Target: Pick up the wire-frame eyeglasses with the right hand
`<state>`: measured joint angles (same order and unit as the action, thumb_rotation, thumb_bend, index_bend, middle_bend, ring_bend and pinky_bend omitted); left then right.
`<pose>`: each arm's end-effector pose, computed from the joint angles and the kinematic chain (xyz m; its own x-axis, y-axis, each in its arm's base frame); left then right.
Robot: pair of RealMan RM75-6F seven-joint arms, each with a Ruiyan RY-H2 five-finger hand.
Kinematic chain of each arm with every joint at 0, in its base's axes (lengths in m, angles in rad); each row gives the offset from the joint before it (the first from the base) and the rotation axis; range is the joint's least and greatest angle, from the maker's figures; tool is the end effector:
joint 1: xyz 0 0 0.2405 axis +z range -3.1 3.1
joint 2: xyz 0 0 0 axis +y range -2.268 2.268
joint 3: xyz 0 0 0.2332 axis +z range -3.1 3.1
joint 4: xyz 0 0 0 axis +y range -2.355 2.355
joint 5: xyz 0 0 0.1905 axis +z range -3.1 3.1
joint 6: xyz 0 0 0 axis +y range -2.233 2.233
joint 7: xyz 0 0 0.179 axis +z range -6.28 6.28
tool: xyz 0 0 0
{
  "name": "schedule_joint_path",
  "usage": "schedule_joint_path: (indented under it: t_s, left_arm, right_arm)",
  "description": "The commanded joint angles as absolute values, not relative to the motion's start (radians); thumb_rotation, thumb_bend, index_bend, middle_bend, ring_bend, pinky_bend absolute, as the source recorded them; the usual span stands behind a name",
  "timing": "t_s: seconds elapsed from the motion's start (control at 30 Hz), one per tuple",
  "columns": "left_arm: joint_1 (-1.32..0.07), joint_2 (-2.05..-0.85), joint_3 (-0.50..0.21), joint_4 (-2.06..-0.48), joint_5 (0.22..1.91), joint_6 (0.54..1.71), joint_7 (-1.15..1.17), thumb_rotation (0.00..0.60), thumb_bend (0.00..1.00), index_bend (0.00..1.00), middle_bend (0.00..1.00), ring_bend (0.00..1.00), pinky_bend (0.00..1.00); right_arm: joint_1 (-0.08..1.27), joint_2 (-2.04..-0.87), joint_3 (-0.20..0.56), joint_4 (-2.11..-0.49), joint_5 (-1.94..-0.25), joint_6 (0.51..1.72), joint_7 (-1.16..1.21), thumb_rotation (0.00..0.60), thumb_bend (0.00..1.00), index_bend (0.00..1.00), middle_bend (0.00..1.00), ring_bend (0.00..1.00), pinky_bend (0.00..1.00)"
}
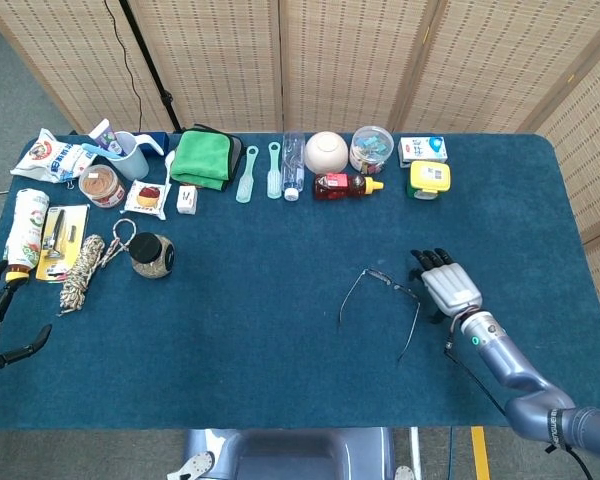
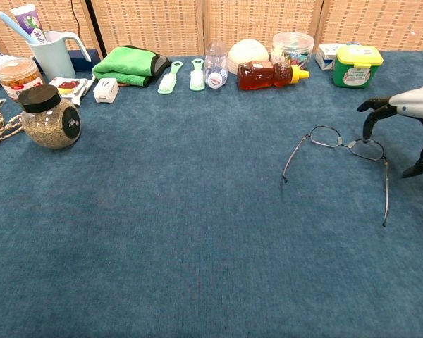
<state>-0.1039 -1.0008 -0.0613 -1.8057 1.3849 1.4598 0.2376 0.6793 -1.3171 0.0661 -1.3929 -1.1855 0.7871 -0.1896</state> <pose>-0.2695 0.2166 0.1879 0.5276 0.0339 0.8488 0.8462 0.0666 -0.5287 -0.2245 -0.3578 0.0393 0.5927 -0.3768 0.7119 -0.8049 -0.3091 0.5065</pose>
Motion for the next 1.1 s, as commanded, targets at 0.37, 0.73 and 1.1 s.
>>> schedule_joint_path:
  t_s: [0.37,0.73,1.1]
  left_arm:
    - [-0.094,-1.005,-0.058,-1.773,1.376,1.458,0.202,0.279,0.25,0.2,0.04,0.07,0.08]
    - [-0.09,-1.007,-0.058,-1.756,1.37,1.455,0.185,0.279,0.25,0.2,0.04,0.07,0.08]
    - [-0.089,-1.007,-0.059,-1.755,1.374,1.457,0.182,0.279,0.25,0.2,0.04,0.07,0.08]
  right_arm:
    - [0.707,-1.354,0.077,-1.403,-1.128,0.774,-0.271,0.6,0.03,0.3,0.03,0.0,0.0]
    - [0.717,-1.367,0.077,-1.404,-1.099,0.774,-0.307,0.6,0.03,0.31,0.03,0.0,0.0]
    - [0.717,-1.361,0.07,-1.414,-1.1,0.783,-0.32,0.6,0.03,0.32,0.03,0.0,0.0]
